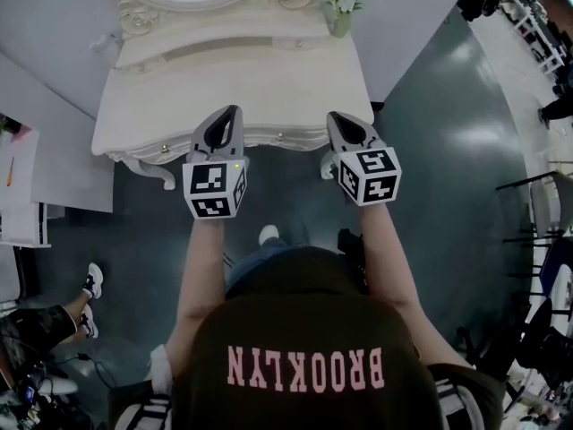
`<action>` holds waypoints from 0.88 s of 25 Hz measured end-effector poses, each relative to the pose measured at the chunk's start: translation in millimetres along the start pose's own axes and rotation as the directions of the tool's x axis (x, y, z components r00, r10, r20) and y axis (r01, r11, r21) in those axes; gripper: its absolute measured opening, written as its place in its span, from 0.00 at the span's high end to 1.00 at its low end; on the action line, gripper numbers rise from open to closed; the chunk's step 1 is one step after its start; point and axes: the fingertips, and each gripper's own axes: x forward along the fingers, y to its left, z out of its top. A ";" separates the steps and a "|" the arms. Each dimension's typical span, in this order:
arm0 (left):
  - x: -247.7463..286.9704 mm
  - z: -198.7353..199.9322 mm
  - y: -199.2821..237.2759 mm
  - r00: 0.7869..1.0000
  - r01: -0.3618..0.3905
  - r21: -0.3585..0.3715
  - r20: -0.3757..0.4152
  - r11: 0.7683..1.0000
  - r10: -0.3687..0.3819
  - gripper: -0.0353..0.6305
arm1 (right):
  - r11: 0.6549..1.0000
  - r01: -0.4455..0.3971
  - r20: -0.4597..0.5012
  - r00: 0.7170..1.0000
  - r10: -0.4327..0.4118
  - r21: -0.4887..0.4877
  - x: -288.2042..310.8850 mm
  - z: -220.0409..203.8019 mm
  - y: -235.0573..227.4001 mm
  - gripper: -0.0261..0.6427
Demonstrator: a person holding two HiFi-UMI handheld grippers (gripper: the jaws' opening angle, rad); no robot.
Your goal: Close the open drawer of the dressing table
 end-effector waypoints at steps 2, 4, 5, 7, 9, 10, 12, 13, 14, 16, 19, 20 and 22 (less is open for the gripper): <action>0.6 6.8 -4.2 1.000 0.003 0.014 0.008 1.000 -0.003 0.93 | 0.999 0.011 0.042 0.999 -0.010 -0.035 -8.4 14.9 -1.0 0.96; 0.6 14.9 -8.5 1.000 0.008 0.028 0.023 1.000 -0.009 0.93 | 0.998 0.026 0.077 0.997 -0.021 -0.061 -16.7 27.8 -3.0 0.96; 0.6 19.7 -10.0 0.999 0.011 0.033 0.033 0.999 -0.012 0.93 | 0.997 0.032 0.093 0.995 -0.025 -0.069 -20.2 33.6 -4.1 0.96; -0.1 29.9 -10.7 0.998 0.012 0.040 0.054 0.999 -0.014 0.93 | 0.997 0.041 0.121 0.992 -0.032 -0.071 -26.2 43.7 -6.3 0.96; -1.7 40.8 -9.6 0.997 0.009 0.045 0.078 0.999 -0.012 0.93 | 0.997 0.048 0.144 0.989 -0.039 -0.059 -31.2 51.4 -8.9 0.96; -2.7 46.0 -8.9 0.996 0.008 0.049 0.089 0.999 -0.012 0.93 | 0.997 0.053 0.152 0.987 -0.044 -0.055 -33.5 54.3 -10.1 0.96; -5.1 54.4 -7.9 0.994 0.006 0.058 0.108 0.998 -0.012 0.93 | 0.996 0.066 0.166 0.985 -0.056 -0.057 -38.2 58.8 -11.6 0.96; -6.5 57.4 -7.5 0.993 0.006 0.061 0.115 0.998 -0.013 0.93 | 0.996 0.073 0.174 0.983 -0.061 -0.060 -40.6 60.7 -11.8 0.97; -7.7 59.6 -7.3 0.992 0.006 0.063 0.122 0.998 -0.014 0.93 | 0.995 0.078 0.181 0.981 -0.066 -0.063 -43.0 62.5 -11.9 0.97; -9.0 61.7 -7.2 0.992 0.008 0.065 0.127 0.998 -0.016 0.93 | 0.994 0.088 0.196 0.978 -0.073 -0.070 -47.0 65.9 -11.2 0.97; -8.0 60.8 -7.8 0.993 0.008 0.065 0.120 0.998 -0.016 0.93 | 0.992 0.096 0.211 0.974 -0.077 -0.081 -49.3 68.8 -8.4 0.97; -7.9 60.8 -8.4 0.993 0.010 0.067 0.119 0.998 -0.018 0.93 | 0.992 0.098 0.214 0.974 -0.078 -0.085 -49.4 69.0 -7.1 0.97; -8.5 62.3 -9.8 0.992 0.013 0.071 0.123 0.997 -0.022 0.93 | 0.990 0.103 0.221 0.972 -0.080 -0.093 -50.7 69.6 -5.0 0.97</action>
